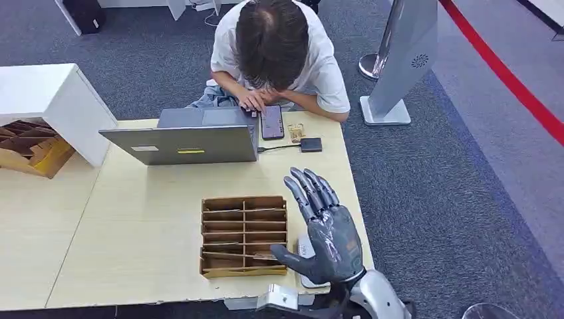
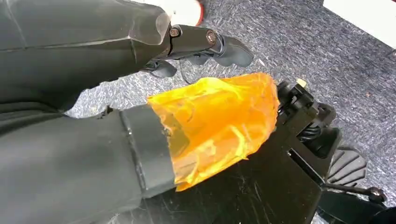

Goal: Pass the card to the sensor for recognition and then transmit it.

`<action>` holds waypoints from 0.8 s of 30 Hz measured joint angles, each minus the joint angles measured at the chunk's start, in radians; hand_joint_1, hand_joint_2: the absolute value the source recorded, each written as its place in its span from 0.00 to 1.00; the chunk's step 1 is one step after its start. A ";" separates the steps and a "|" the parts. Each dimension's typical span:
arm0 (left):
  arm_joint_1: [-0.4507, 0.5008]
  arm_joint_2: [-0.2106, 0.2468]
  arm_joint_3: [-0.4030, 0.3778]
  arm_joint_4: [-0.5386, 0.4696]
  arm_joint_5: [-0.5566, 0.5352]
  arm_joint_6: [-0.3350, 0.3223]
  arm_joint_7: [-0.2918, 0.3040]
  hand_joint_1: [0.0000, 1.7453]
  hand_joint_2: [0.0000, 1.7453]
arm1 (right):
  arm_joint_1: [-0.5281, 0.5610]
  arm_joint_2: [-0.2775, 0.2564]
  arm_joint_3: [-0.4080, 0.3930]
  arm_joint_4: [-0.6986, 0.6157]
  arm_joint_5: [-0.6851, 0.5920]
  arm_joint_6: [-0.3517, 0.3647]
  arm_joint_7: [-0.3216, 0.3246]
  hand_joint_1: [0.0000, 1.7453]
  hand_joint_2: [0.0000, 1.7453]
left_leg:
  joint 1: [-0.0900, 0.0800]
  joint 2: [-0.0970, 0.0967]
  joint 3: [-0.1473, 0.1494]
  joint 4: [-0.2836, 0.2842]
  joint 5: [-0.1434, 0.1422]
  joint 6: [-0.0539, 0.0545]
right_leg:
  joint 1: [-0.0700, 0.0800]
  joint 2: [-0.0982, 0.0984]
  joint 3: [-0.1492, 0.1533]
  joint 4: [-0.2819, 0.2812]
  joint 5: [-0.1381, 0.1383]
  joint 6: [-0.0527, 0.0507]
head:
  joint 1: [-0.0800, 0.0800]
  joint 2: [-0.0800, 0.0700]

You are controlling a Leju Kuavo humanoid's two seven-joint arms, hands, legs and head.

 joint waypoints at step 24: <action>-0.009 0.000 0.000 -0.002 -0.035 -0.012 0.005 0.00 0.00 | -0.070 0.002 0.046 0.093 0.027 0.034 0.079 0.00 1.00 | 0.000 0.000 0.000 0.000 0.000 0.000 | 0.000 0.000 0.000 0.000 0.000 0.000 | 0.000 0.000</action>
